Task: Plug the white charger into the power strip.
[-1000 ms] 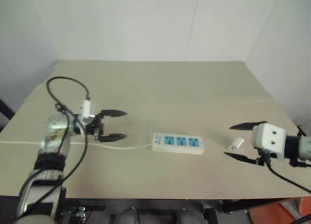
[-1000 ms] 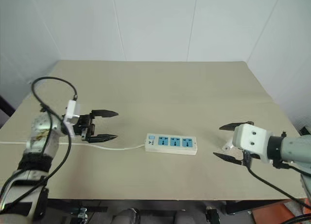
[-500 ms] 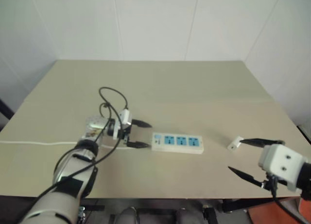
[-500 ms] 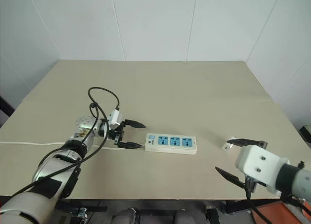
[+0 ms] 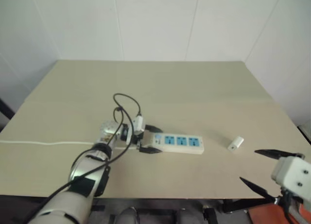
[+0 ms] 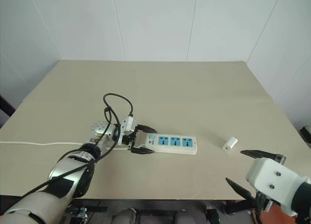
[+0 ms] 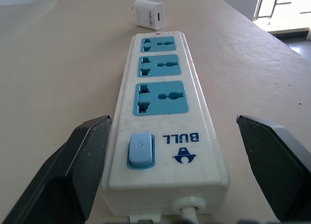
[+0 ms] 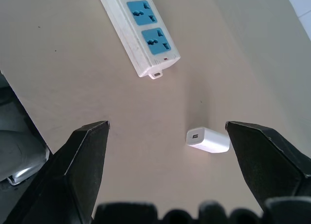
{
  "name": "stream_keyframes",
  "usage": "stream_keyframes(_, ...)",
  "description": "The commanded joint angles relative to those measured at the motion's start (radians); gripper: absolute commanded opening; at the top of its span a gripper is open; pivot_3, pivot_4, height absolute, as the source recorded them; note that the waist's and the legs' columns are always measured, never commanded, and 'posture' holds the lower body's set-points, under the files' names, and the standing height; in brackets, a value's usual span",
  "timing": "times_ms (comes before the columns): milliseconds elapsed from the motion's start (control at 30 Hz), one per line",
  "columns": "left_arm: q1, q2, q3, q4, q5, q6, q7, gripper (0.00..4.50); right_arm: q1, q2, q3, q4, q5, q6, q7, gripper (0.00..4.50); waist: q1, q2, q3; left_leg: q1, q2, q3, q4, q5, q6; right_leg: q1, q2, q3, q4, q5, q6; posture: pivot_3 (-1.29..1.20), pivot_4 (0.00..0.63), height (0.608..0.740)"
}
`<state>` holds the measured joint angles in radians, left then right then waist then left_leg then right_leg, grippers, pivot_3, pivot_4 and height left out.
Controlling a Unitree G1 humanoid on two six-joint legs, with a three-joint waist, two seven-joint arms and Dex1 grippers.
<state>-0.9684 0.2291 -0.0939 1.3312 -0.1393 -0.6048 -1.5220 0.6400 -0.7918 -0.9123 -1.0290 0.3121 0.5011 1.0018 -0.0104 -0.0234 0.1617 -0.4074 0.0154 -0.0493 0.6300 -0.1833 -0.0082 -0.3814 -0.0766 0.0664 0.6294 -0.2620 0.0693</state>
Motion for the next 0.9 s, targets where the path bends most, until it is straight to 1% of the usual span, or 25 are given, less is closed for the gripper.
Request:
stream_keyframes(33,0.002,-0.006,0.040,0.002,0.023,0.008,0.035,4.48,0.011,-0.009,-0.034,-0.018,0.019,-0.016,-0.015,4.50,0.000,0.000,0.000,0.000,0.000,0.000,0.000,0.000,0.000,0.000,0.000,0.000,0.000,0.000,0.000,0.00,0.150,0.740)
stream_keyframes(267,0.026,0.009,0.053,0.008,0.095,0.006,0.072,4.48,0.036,-0.010,-0.044,-0.018,0.023,-0.023,-0.024,4.50,-0.001,0.000,0.000,0.001,0.000,0.000,-0.001,0.000,0.000,0.000,0.000,0.000,0.000,0.000,0.000,0.00,0.150,0.740)
stream_keyframes(433,0.039,0.011,0.070,0.009,0.119,0.019,0.075,4.48,0.043,-0.011,-0.036,-0.018,0.017,-0.026,-0.030,4.50,-0.001,0.000,0.000,0.002,0.000,0.000,-0.001,0.000,0.000,0.002,0.000,0.000,0.000,0.000,0.000,0.00,0.150,0.740)
stream_keyframes(533,0.039,-0.006,0.103,0.005,0.099,0.024,0.069,4.48,0.038,-0.017,-0.033,-0.018,0.016,-0.017,-0.035,4.50,-0.001,0.000,0.000,0.002,0.000,0.000,-0.001,0.000,0.000,0.002,0.000,0.000,-0.001,0.000,0.000,0.00,0.150,0.740)
stream_keyframes(633,0.036,-0.020,0.139,0.000,0.073,0.041,0.028,4.48,0.045,-0.015,-0.030,-0.018,0.006,-0.021,-0.034,4.50,0.000,0.000,0.000,0.002,0.000,0.000,-0.001,0.000,0.000,0.002,0.000,0.000,-0.001,0.000,0.000,0.00,0.150,0.740)
stream_keyframes(900,0.068,-0.028,0.178,-0.008,0.079,0.044,-0.007,4.48,0.045,-0.010,-0.013,-0.018,-0.023,-0.013,-0.036,4.50,-0.001,0.000,0.000,0.002,0.000,0.000,-0.001,0.000,0.000,0.002,0.000,0.000,-0.001,0.000,0.000,0.00,0.150,0.740)
